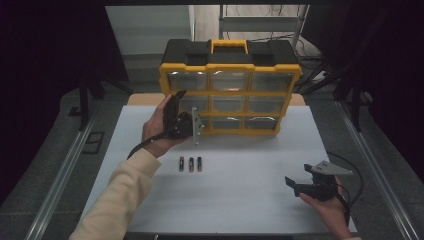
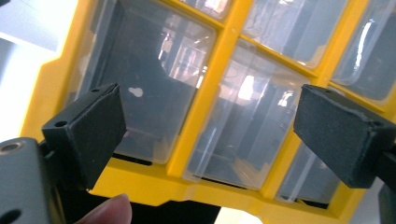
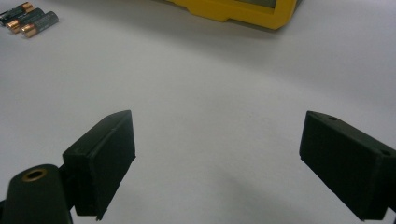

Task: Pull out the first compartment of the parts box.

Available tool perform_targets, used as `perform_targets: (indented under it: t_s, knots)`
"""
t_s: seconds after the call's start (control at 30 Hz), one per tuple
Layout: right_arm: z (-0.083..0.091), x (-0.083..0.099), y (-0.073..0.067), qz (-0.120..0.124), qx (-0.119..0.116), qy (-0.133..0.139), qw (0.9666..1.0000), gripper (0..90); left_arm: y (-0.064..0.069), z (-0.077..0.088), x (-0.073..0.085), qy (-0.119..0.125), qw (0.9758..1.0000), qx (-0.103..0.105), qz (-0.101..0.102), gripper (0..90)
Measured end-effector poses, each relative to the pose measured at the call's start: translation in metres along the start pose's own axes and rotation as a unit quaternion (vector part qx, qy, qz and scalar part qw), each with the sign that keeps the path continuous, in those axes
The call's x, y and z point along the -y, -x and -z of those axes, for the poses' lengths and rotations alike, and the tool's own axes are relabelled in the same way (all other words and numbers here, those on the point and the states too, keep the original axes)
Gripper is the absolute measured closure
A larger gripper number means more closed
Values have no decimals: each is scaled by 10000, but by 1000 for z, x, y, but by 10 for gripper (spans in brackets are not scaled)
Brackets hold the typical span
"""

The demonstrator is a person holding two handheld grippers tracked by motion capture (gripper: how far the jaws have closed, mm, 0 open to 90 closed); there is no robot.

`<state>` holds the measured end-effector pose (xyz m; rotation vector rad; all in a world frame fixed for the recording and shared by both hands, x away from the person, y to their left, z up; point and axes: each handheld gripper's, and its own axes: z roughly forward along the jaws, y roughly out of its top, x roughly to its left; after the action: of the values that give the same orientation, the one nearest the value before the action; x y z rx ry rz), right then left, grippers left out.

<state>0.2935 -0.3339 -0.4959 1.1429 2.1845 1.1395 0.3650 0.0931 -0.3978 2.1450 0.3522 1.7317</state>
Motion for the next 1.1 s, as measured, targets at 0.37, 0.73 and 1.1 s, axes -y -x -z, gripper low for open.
perform_targets:
  t_s: [0.37, 0.73, 1.1]
  knots:
    - [0, 0, 0, -8, 0, -5, 10000, 109, -8, -5, -5, 5, 9999, -153, -26, 106]
    - [0, 0, 0, -1, 0, 4, 10000, 109, -12, -7, -9, 177, 9987, -473, -69, 115]
    - [0, 0, 0, -5, -7, 1, 10000, 109, -16, -16, -10, 56, 9988, -472, -143, 119]
